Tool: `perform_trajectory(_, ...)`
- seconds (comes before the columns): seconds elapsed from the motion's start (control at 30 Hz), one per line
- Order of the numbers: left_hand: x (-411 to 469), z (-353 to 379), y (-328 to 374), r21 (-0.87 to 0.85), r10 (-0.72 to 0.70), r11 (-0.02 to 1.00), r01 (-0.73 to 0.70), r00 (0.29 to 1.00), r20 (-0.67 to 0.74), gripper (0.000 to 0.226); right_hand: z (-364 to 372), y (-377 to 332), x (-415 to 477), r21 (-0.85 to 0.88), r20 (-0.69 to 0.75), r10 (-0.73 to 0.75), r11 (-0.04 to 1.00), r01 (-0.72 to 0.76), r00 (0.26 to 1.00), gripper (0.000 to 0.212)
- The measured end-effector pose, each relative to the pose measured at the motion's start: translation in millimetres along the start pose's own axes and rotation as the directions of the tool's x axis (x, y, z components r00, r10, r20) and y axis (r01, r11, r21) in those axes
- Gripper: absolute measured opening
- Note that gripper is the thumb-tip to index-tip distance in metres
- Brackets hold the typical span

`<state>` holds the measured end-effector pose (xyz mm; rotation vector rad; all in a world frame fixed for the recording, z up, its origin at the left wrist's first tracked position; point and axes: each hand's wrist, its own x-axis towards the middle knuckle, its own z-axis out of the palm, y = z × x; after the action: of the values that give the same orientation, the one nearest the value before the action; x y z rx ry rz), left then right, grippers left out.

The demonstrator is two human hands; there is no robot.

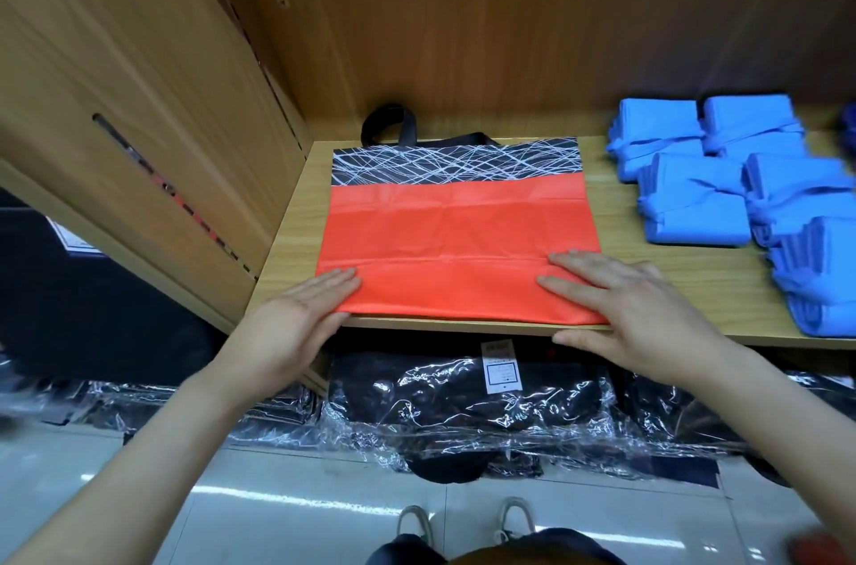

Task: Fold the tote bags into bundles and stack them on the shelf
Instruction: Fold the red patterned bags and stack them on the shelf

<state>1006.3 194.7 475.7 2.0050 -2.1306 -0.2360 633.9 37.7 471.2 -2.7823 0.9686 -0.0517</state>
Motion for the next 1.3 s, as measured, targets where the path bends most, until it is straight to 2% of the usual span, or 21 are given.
perform_trajectory(0.1,-1.8,-19.6,3.3,-0.213,-0.100,0.973,0.089,0.994,-0.039,0.045,-8.7,4.3,-4.6,0.197,-0.040,-0.027,0.980,0.035,0.999,0.048)
perform_trajectory(0.17,-5.3,-28.6,6.4,-0.374,-0.178,0.913,0.164,0.984,-0.002,0.024,-13.9,6.2,-8.6,0.374,-0.060,-0.016,0.927,0.038,0.998,0.040)
perform_trajectory(0.3,-7.8,-28.7,8.5,-0.582,-0.299,0.772,0.255,0.954,0.022,0.026,-29.1,7.2,-10.6,0.541,0.051,0.134,0.829,-0.140,0.990,0.040)
perform_trajectory(0.37,-7.8,-24.8,9.7,-0.703,-0.364,0.654,0.279,0.931,0.031,0.023,-34.9,5.6,-8.2,0.611,0.070,0.179,0.770,-0.184,0.981,0.049)
perform_trajectory(0.43,-5.5,-20.9,13.3,-0.788,-0.452,0.525,0.322,0.890,0.062,0.016,-34.5,2.9,-2.1,0.663,0.062,0.295,0.702,-0.261,0.953,0.044)
perform_trajectory(0.47,-3.7,-17.9,14.8,-0.798,-0.498,0.500,0.338,0.866,0.055,0.018,-31.0,1.5,2.8,0.672,0.042,0.387,0.672,-0.312,0.921,0.035)
perform_trajectory(0.53,1.8,-11.2,18.1,-0.779,-0.565,0.514,0.360,0.825,0.009,0.026,-23.5,-2.9,14.3,0.684,-0.018,0.558,0.612,-0.397,0.830,0.018)
perform_trajectory(0.6,7.1,-5.4,23.1,-0.738,-0.608,0.556,0.383,0.792,-0.047,0.025,-17.6,-8.6,24.6,0.649,-0.072,0.625,0.621,-0.439,0.778,0.018)
perform_trajectory(0.7,13.4,-1.2,23.8,-0.692,-0.679,0.578,0.432,0.725,-0.115,0.018,-17.9,-12.4,33.4,0.562,-0.102,0.607,0.689,-0.458,0.788,0.028)
perform_trajectory(0.73,15.5,-1.4,23.6,-0.725,-0.699,0.552,0.412,0.702,-0.134,0.017,-17.4,-10.2,35.3,0.542,-0.096,0.600,0.701,-0.463,0.794,0.031)
perform_trajectory(0.77,18.1,-2.6,24.0,-0.770,-0.707,0.517,0.374,0.693,-0.138,0.024,-16.6,-7.8,37.0,0.530,-0.079,0.597,0.704,-0.474,0.798,0.034)
perform_trajectory(0.83,24.6,-6.4,24.1,-0.846,-0.673,0.446,0.291,0.732,-0.103,0.051,-17.2,-5.2,40.3,0.502,-0.030,0.598,0.702,-0.506,0.801,0.039)
perform_trajectory(0.87,28.4,-8.2,24.1,-0.854,-0.643,0.429,0.294,0.764,-0.060,0.058,-17.1,-4.3,42.0,0.487,-0.015,0.600,0.703,-0.518,0.800,0.042)
perform_trajectory(0.93,35.7,-11.0,25.5,-0.834,-0.604,0.433,0.342,0.797,0.013,0.047,-17.5,-4.1,45.0,0.461,0.006,0.615,0.698,-0.548,0.788,0.045)
perform_trajectory(1.03,42.3,-9.2,26.2,-0.830,-0.652,0.419,0.368,0.758,0.007,0.018,-18.2,-10.8,46.6,0.393,-0.013,0.660,0.694,-0.603,0.751,0.048)
perform_trajectory(1.1,43.3,-4.7,28.1,-0.760,-0.654,0.509,0.404,0.756,-0.036,0.008,-13.3,-16.6,46.1,0.307,-0.086,0.669,0.723,-0.619,0.739,0.047)
perform_trajectory(1.2,43.2,0.9,29.7,-0.536,-0.620,0.700,0.471,0.774,-0.129,0.007,-7.8,-27.0,43.6,0.239,-0.175,0.654,0.754,-0.612,0.736,0.045)
perform_trajectory(1.3,43.3,1.1,28.1,-0.353,-0.597,0.784,0.510,0.776,-0.206,0.010,-8.3,-29.4,42.8,0.262,-0.203,0.636,0.768,-0.584,0.745,0.046)
